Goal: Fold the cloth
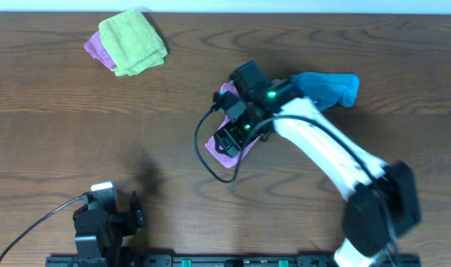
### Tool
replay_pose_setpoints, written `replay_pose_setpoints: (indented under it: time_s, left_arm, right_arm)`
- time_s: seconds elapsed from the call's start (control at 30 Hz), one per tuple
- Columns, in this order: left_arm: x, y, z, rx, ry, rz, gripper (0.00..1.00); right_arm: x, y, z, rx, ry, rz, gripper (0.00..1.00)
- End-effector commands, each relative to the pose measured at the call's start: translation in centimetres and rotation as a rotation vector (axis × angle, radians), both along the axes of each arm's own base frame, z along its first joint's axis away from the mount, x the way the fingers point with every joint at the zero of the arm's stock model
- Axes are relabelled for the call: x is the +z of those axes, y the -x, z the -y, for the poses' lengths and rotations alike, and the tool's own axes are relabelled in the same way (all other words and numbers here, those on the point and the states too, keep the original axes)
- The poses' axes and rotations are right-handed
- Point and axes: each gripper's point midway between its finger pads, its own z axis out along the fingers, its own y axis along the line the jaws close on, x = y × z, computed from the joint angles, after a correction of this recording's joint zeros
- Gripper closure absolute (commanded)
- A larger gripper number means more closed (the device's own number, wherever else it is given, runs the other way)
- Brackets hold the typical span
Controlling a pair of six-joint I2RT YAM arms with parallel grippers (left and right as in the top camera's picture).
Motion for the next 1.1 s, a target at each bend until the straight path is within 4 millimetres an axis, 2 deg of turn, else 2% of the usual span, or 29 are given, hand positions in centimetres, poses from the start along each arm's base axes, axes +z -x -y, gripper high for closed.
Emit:
replay_pose_setpoints:
  time_s: [0.0,0.13,0.53,0.8,0.87,1.07]
  left_arm:
    - [-1.6,0.9,-0.2,0.006,-0.014,-0.064,0.04]
    - [-1.6,0.9,-0.2,0.006,-0.014,-0.064,0.04]
    - [-1.6,0.9,-0.2,0.006,-0.014,-0.064,0.05]
    - [-1.6,0.9,-0.2,0.006,-0.014,-0.064,0.05]
    - [-1.6,0.9,-0.2,0.006,-0.014,-0.064,0.05]
    - [-1.6,0.9,-0.2,0.006,-0.014,-0.064,0.05]
  right_arm:
    - [-2.2,0.7,-0.7,0.036,0.012,-0.048,0.16]
    - [-4.1,0.9,-1.4,0.049,0.017,-0.081,0.16]
    - [-7.1,1.1,-3.1,0.083,0.017,-0.096,0.16]
    - [-9.4,0.9,-2.5,0.08,0.076,-0.1,0.2]
    - [-9.9,0.8,-2.3,0.078,0.093,-0.097,0.25]
    - [-10.4,-0.2,-2.0,0.071,0.127,-0.052,0.32]
